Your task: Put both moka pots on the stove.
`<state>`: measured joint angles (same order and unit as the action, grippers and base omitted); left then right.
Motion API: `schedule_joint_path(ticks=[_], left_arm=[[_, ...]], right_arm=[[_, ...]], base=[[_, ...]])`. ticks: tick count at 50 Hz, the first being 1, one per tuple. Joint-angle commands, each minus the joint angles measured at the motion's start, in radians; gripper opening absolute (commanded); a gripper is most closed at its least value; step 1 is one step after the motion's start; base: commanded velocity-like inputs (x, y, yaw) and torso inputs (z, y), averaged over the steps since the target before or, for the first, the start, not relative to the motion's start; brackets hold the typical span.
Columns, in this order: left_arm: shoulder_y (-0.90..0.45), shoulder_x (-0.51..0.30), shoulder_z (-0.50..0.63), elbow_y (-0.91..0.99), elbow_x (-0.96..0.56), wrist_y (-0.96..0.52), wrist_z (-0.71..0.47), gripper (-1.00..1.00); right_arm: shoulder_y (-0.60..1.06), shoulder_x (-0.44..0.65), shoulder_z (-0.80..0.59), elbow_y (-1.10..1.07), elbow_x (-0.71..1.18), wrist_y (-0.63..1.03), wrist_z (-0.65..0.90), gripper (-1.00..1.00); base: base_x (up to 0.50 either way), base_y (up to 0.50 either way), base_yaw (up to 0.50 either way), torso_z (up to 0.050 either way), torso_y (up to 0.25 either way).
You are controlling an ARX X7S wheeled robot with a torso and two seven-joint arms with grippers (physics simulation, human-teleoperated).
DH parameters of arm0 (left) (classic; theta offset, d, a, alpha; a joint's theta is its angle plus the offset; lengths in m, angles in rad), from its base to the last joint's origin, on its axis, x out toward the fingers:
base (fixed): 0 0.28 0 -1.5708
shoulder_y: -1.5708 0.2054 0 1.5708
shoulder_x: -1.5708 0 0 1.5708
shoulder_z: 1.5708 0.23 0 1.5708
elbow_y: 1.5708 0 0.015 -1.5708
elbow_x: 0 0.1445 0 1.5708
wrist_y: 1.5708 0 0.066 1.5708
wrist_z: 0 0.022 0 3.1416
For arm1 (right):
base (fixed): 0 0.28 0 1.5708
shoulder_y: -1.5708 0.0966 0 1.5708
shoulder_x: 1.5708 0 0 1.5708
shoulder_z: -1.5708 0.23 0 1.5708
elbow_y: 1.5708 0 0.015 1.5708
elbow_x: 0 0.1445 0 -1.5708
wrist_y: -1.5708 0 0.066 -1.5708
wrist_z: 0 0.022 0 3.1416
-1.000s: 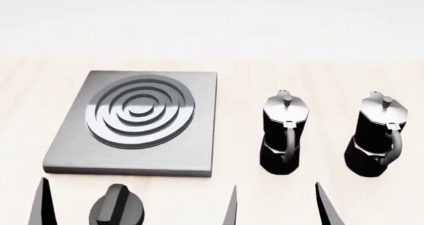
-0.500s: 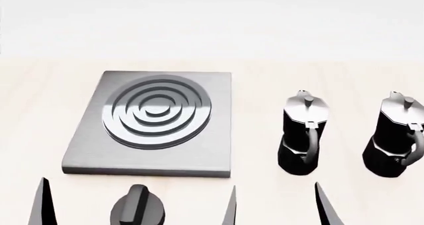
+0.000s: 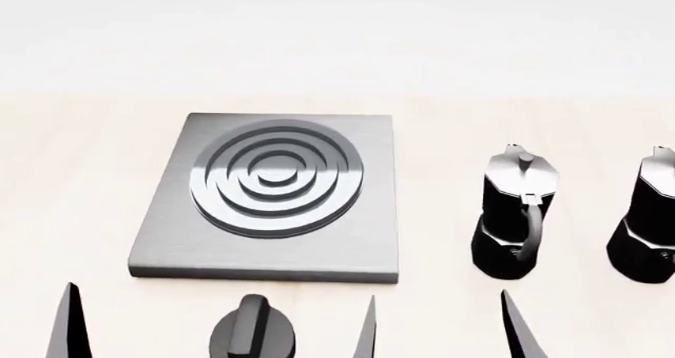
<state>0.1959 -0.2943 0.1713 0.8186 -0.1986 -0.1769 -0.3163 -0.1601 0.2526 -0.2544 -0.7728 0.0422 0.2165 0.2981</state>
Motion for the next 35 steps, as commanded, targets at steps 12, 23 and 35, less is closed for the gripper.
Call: schedule_joint_path(ticks=[12,23,35], left_arm=[[-0.002,-0.015,0.010,-0.002,-0.006,0.006,-0.016,1.00],[-0.005,-0.021,0.018,-0.001,-0.007,0.003,-0.024,1.00],[-0.006,-0.026,0.030,-0.002,-0.004,0.006,-0.029,1.00]], right_arm=[[0.007,0.017,-0.010,0.003,0.011,0.002,0.022,1.00],[0.009,0.030,-0.019,0.012,0.020,0.002,0.021,1.00],[0.086,0.032,0.009,-0.092,0.024,0.170,0.045,1.00]], base=[[0.00,0.11,0.00,0.000,0.000],[0.00,0.05,0.00,0.000,0.000],[0.00,0.00,0.00,0.000,0.000]])
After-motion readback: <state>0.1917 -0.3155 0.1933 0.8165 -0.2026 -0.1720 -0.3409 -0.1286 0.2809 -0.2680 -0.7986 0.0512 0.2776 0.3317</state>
